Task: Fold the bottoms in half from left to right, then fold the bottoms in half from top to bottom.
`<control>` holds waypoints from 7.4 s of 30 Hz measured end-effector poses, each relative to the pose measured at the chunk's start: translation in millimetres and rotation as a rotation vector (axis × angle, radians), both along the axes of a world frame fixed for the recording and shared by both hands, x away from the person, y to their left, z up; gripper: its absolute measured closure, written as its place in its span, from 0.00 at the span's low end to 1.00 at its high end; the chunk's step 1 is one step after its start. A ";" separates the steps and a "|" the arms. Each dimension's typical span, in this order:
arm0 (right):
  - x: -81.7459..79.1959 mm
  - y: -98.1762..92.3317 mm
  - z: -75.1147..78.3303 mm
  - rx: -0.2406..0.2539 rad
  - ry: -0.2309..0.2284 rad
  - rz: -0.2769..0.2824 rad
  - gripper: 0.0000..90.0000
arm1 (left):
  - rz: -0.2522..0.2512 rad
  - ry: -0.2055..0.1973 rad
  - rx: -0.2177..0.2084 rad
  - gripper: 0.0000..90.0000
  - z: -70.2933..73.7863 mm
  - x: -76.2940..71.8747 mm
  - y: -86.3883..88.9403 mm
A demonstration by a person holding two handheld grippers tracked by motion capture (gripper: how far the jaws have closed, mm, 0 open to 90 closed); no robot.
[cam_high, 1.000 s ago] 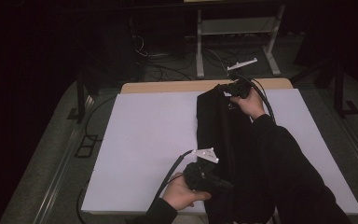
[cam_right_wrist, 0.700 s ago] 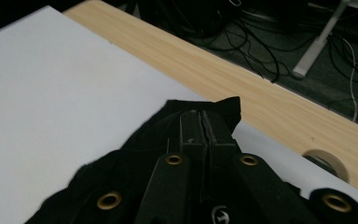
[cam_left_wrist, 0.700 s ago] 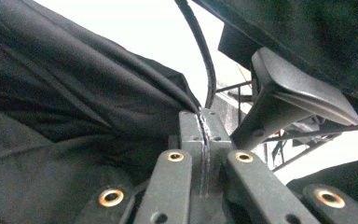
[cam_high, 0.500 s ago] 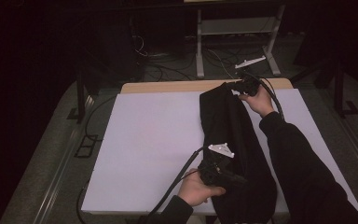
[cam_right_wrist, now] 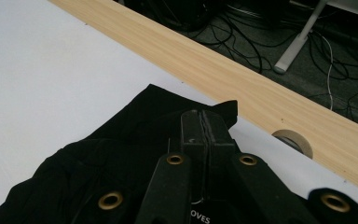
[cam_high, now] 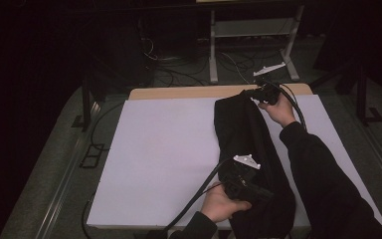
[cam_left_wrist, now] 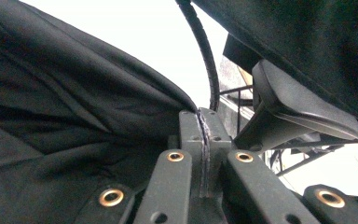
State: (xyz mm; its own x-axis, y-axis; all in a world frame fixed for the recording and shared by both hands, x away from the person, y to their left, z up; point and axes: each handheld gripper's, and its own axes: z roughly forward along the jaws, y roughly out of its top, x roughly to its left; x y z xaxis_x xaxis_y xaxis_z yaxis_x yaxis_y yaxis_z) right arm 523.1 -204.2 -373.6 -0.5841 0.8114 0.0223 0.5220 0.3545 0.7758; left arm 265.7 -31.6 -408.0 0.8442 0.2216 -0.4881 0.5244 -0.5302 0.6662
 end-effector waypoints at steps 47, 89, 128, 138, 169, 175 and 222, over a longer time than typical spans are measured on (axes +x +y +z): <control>12.3 -36.6 -61.1 0.001 0.040 -0.065 0.98 | 0.033 0.091 0.088 0.98 -39.3 14.5 -69.0; -51.2 -80.7 -23.4 0.225 0.059 -0.080 0.04 | 0.104 -0.212 -0.023 0.02 0.5 31.0 8.0; -67.3 -71.2 -24.2 0.162 0.054 -0.001 0.03 | 0.297 -0.373 -0.013 0.00 23.6 111.5 48.9; -65.9 -63.7 -13.8 0.140 0.046 0.028 0.03 | 0.313 -0.387 -0.002 0.00 27.0 131.1 54.6; -37.9 -77.3 -27.4 0.198 0.167 -0.042 0.04 | 0.590 -0.223 -0.035 0.00 -7.6 195.7 98.3; -31.6 -84.0 -33.3 0.209 0.192 -0.075 0.04 | 0.627 -0.204 -0.063 0.00 -17.5 201.9 94.8; -15.2 -66.7 -81.4 0.242 0.344 -0.076 0.48 | 0.664 -0.008 -0.109 0.19 -55.0 210.2 73.8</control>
State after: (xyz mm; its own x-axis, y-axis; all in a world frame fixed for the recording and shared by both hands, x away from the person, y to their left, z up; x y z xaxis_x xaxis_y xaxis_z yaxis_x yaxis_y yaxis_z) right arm 508.0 -270.9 -455.0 -0.4477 0.7994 0.4006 0.7825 0.1335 0.6081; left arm 475.9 42.2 -463.1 0.5491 0.6448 -0.5316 0.7110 -0.0262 0.7027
